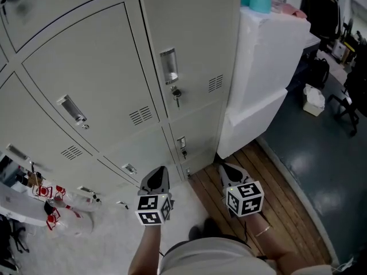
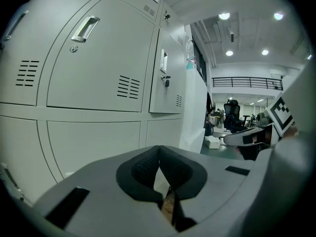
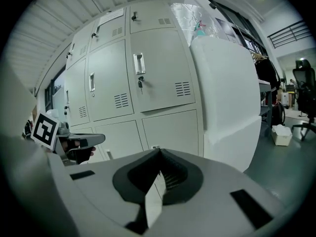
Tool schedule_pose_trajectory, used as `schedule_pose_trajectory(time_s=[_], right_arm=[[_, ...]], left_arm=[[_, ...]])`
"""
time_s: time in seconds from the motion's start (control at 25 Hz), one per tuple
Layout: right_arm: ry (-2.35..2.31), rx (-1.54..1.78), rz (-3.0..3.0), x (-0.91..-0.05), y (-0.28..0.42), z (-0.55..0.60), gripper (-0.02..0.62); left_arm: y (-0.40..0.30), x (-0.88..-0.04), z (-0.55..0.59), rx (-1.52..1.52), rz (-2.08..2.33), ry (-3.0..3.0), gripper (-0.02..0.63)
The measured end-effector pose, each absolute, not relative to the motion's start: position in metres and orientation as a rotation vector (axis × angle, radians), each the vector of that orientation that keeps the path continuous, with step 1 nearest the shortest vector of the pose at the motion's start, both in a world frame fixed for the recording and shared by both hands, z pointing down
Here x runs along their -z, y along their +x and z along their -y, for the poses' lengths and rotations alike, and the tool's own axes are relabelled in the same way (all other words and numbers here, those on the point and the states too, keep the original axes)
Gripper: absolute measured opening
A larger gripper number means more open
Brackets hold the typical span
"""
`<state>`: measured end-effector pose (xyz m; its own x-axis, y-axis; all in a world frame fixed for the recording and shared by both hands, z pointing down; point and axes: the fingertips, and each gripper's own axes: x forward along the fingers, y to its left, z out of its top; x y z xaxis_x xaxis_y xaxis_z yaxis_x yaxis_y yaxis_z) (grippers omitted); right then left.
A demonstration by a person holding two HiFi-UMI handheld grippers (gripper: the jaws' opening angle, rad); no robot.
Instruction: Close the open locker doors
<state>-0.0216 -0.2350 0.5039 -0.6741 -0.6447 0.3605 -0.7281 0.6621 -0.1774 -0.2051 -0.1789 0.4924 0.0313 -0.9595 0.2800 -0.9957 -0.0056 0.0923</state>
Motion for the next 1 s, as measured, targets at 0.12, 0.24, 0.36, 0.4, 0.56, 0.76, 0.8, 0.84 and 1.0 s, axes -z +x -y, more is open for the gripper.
schedule_pose_trajectory(time_s=[0.12, 0.24, 0.36, 0.4, 0.56, 0.76, 0.8, 0.84, 1.0], right_arm=[[1.105, -0.437, 2.609, -0.5027, -0.0191, 0.2348, 0.002], [1.089, -0.415, 2.613, -0.5022, -0.0203, 0.2337, 0.002], [1.080, -0.414, 2.608, -0.5046, -0.0214, 0.2321, 0.002], [1.081, -0.415, 2.606, -0.5056, -0.0216, 0.2321, 0.002], [1.079, -0.417, 2.606, -0.5062, -0.0235, 0.2340, 0.002], [1.075, -0.419, 2.606, -0.5067, -0.0249, 0.2363, 0.002], [1.074, -0.418, 2.606, -0.5068, -0.0251, 0.2369, 0.002], [1.073, -0.417, 2.608, -0.5068, -0.0256, 0.2374, 0.002], [1.057, -0.419, 2.611, -0.5075, -0.0290, 0.2369, 0.002]], left_arm=[[-0.2035, -0.4921, 0.1774, -0.198, 2.009, 2.046, 0.021], [-0.2037, -0.4926, 0.1766, -0.200, 2.012, 2.042, 0.021], [-0.2047, -0.4930, 0.1754, -0.202, 2.017, 2.037, 0.021], [-0.2052, -0.4929, 0.1750, -0.201, 2.020, 2.035, 0.020], [-0.2075, -0.4919, 0.1751, -0.200, 2.030, 2.027, 0.020], [-0.2088, -0.4923, 0.1749, -0.198, 2.037, 2.017, 0.020], [-0.2089, -0.4919, 0.1751, -0.197, 2.039, 2.016, 0.020], [-0.2092, -0.4913, 0.1754, -0.196, 2.042, 2.016, 0.021], [-0.2117, -0.4902, 0.1739, -0.196, 2.053, 2.007, 0.021]])
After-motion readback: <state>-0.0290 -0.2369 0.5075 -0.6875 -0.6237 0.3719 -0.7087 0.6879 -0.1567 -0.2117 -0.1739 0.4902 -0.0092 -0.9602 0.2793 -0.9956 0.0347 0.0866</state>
